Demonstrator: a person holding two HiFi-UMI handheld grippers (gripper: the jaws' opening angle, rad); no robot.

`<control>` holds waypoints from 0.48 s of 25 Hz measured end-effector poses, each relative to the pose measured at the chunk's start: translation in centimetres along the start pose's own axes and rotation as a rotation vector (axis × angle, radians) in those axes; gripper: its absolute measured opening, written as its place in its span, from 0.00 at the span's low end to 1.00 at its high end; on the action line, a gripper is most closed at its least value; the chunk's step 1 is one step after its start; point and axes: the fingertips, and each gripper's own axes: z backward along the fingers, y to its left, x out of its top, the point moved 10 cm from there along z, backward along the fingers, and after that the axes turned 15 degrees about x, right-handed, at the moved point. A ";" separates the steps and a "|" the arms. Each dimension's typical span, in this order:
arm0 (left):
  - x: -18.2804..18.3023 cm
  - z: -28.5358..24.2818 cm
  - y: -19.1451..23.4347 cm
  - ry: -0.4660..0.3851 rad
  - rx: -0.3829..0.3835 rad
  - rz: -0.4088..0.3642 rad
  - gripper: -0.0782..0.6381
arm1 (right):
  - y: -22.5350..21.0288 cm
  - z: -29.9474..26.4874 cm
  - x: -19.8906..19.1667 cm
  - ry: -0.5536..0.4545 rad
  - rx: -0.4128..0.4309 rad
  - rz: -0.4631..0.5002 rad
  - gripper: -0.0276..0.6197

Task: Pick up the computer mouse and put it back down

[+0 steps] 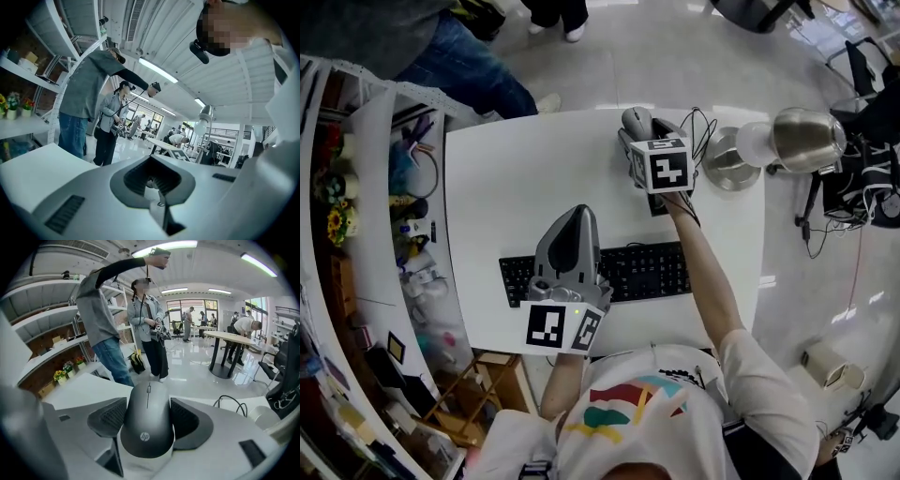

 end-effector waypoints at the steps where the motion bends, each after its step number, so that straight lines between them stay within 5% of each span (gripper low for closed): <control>1: -0.2 -0.4 0.2 0.006 0.003 0.000 0.17 | -0.4 -0.6 -0.3 0.019 0.002 0.000 0.51; 12: -1.4 -1.6 0.0 0.022 -0.008 -0.012 0.17 | -0.9 -3.0 -2.0 0.085 -0.045 0.033 0.51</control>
